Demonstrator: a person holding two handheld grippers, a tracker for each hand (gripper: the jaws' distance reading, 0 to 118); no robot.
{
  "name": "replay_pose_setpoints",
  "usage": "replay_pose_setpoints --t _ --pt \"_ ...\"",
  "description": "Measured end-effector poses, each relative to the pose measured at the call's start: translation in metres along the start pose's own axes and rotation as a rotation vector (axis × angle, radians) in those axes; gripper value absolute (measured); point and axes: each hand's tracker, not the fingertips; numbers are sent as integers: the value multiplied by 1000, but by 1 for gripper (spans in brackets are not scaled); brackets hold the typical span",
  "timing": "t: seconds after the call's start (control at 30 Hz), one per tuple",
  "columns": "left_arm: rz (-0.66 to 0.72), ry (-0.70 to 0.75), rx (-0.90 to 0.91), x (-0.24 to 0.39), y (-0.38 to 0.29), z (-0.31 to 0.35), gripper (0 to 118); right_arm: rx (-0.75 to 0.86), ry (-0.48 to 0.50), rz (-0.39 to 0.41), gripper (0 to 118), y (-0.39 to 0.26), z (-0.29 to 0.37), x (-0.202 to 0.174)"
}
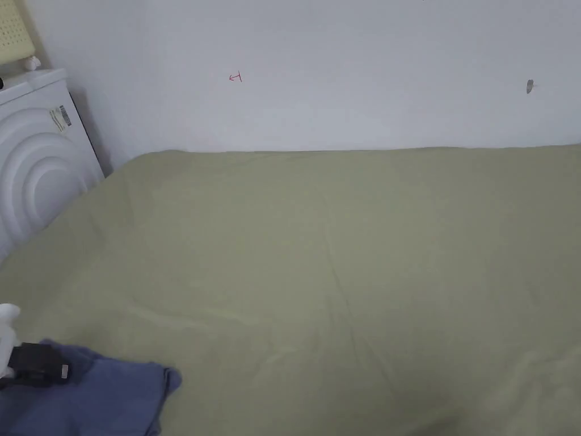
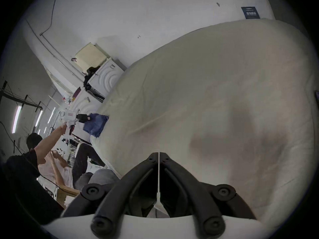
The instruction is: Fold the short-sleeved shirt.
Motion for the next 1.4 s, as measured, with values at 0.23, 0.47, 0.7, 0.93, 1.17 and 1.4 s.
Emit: replay_pose_setpoints --t 0.23,0.47,0.7,0.93,1.17,1.4 --pt "119 103 74 -17 -12 50 28 13 -39 45 4 1 12 -12" --pt "-18 1 366 84 -59 103 0 163 -175 88 3 15 34 -46" --pt "-140 -164 541 244 -117 123 0 235 -410 224 4 26 48 -83" --pt "-147 -91 822 374 -158 153 0 420 -723 354 4 22 44 -106" --pt "-125 -57 932 412 -210 159 0 657 -878 473 6 -18 51 -136" --pt "-139 -68 908 414 -210 164 0 717 -850 451 6 -4 57 -141"
